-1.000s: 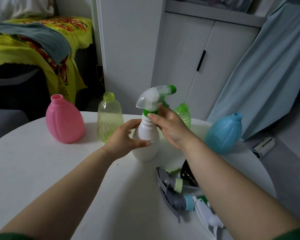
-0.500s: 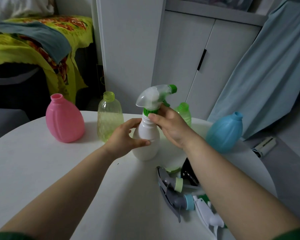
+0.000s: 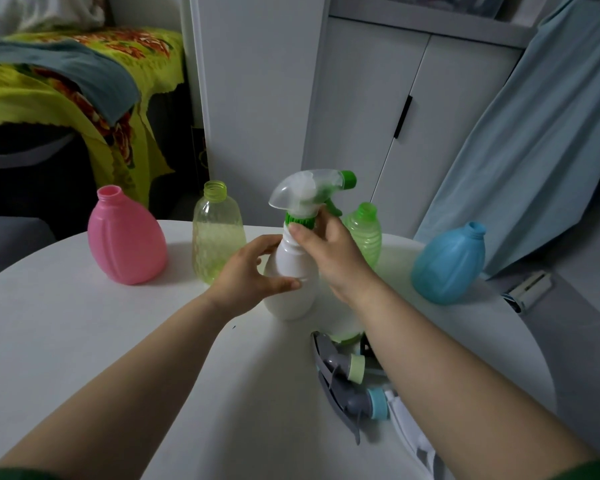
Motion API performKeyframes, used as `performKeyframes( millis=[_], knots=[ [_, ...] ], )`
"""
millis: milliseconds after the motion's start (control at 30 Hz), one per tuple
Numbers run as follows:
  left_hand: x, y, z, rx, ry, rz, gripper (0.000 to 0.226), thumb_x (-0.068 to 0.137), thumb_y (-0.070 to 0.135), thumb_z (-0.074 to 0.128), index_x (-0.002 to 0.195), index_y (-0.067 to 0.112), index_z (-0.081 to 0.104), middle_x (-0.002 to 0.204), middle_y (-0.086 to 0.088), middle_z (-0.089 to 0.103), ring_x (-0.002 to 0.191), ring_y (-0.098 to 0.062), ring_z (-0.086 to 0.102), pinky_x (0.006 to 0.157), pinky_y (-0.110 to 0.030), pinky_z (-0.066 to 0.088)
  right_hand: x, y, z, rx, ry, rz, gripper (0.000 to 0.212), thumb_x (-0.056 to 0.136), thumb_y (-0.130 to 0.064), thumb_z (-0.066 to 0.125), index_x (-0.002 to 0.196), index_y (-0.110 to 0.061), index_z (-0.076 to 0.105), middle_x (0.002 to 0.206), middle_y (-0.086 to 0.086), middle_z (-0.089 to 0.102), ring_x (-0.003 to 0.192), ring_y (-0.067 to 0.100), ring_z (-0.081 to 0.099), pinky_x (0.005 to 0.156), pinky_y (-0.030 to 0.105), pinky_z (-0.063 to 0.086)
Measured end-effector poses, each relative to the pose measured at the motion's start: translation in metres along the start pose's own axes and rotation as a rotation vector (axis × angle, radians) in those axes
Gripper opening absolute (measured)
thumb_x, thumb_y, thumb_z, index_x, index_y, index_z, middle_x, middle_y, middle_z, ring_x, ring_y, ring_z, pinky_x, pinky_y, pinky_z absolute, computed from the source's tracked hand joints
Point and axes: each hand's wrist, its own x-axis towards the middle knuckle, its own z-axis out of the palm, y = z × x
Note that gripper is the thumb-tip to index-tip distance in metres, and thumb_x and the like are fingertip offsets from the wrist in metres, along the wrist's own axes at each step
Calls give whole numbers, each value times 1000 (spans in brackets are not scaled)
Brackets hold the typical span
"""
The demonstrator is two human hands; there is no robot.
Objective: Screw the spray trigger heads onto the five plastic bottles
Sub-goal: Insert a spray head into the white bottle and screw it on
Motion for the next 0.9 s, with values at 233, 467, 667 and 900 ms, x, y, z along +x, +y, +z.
performKeyframes(
  millis=[233,467,667,900],
  knots=[
    [0,-2,1,5,22,5,61,62,12,78,116,16,50,103,12,53,102,-8,47,91,-26,32,0,1,-2,-18,19,-63,14,84,-13,55,91,-26,56,85,-14,61,71,-15,57,69,3,43],
    [-1,-1,1,59,21,30,59,61,12,78,114,13,50,103,6,53,100,-11,48,75,-10,33,-2,5,2,-31,128,-84,12,80,-14,62,84,-24,59,78,-14,62,66,-14,57,65,4,43],
    [6,2,-9,130,-197,-4,74,62,14,78,126,16,40,119,5,48,112,-11,44,92,-18,31,4,-3,-20,65,-179,46,21,81,-6,56,90,-25,60,91,-10,63,85,-2,60,84,14,48],
    [4,-1,-5,34,-147,-43,72,60,11,79,123,18,44,118,-1,56,112,-15,49,93,-27,38,5,-4,-17,-64,-170,8,20,79,-11,61,82,-31,61,87,-16,64,79,-10,60,80,11,47]
  ],
)
